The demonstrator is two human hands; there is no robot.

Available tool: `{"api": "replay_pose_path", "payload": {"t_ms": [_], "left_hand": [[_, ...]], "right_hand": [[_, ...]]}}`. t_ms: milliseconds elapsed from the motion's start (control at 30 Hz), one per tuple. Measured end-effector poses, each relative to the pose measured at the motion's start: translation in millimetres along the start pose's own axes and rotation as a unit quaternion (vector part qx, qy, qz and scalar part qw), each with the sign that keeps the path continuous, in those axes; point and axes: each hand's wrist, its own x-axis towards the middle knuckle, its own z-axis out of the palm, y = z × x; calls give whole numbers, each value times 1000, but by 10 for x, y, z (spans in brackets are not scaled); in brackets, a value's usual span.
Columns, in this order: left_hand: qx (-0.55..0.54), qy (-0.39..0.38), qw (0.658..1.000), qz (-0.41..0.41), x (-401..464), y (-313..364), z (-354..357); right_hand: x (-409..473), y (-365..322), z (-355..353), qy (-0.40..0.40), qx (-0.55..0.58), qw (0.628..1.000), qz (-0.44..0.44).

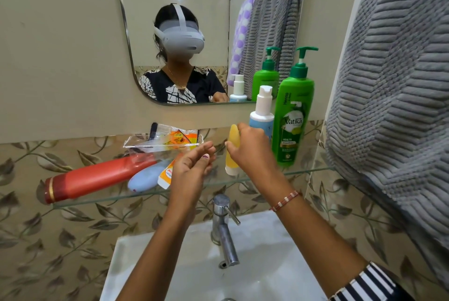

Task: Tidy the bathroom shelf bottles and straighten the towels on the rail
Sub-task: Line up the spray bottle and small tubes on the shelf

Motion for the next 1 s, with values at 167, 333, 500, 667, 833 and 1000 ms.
{"api": "replay_pose_path", "payload": {"t_ms": [167,333,500,667,833,1000], "left_hand": [[-16,14,1000,4,-44,51,14],[-50,34,998,33,-120,136,-77],[-61,74,993,73,-207,242,-283],[-29,128,986,100,-244,268,-579],[133,180,963,147,-221,149,-884],[304,170,924,157,-284,6,-1003]], "right_hand": [[-23,-11,-22,-8,-12,1000,-1],[-129,-62,-46,121,-17,988,-97],[-199,-218,-3,170,58,967,-181],[-291,-356,232,33,133,970,-202],[-423,-381,454,-60,124,962,-237],[-483,-321,489,-135,115,953,-247]]}}
